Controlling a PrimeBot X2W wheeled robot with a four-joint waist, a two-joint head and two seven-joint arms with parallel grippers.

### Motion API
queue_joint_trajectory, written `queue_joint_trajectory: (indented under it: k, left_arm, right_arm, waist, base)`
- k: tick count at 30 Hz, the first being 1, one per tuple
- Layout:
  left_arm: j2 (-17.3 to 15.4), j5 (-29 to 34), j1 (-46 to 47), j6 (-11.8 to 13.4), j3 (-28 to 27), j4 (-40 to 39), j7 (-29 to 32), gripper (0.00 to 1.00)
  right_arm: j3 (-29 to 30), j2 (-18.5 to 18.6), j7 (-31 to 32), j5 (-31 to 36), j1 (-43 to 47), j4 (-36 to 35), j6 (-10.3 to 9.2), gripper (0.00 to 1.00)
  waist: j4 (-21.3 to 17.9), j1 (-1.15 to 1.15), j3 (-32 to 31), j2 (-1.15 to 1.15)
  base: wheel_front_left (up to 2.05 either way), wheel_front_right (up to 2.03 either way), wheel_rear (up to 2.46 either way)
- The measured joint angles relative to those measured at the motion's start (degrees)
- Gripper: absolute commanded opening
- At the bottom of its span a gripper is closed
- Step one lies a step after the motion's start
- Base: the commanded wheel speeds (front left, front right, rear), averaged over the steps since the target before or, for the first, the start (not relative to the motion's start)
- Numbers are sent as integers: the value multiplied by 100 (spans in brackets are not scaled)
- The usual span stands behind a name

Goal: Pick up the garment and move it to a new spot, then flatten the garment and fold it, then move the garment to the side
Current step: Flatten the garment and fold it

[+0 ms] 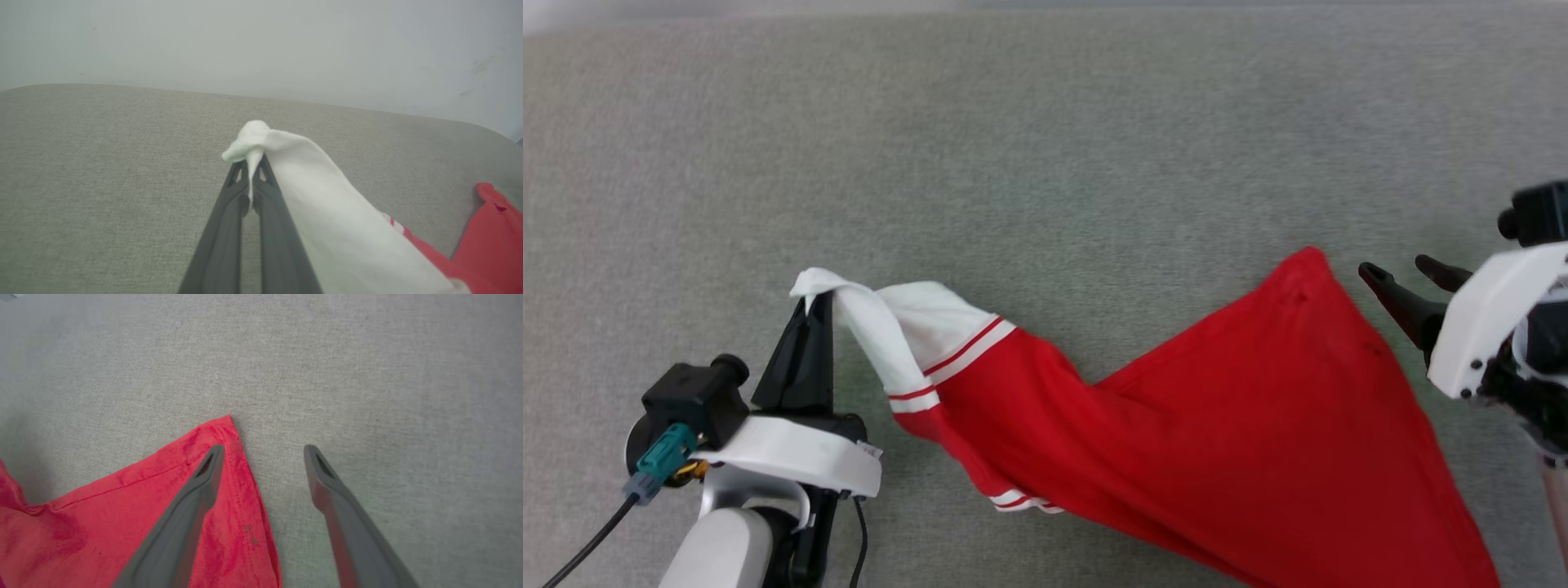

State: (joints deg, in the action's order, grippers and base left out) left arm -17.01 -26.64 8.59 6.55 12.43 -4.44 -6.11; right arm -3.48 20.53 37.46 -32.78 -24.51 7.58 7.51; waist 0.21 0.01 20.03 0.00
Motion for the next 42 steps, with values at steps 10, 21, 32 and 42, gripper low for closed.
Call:
queue_joint_trajectory:
  k: [10,21,32,42]
  left_arm:
    - [178,22,449,-152,204,200,-249,0]
    - [268,-65,542,-213,252,575,-375,0]
    - [-240,-26,999,-383,86,737,-208,0]
    - [-343,-291,2752,-703,-107,1936,55,0]
  right_arm:
    - [-426,92,1812,87,-826,376,-1,100]
    - [-864,159,2119,-56,-1044,604,-11,0]
    - [-966,169,934,200,-1382,977,-1,0]
    - [-717,104,-40,593,-2089,1530,0,0]
  waist:
    - [456,0,543,0]
    - [572,0,528,0]
    - [372,0,-278,0]
    - [152,-1,-1057,0]
  base:
    - [0,0,0]
    - [0,0,0]
    - [0,0,0]
    - [0,0,0]
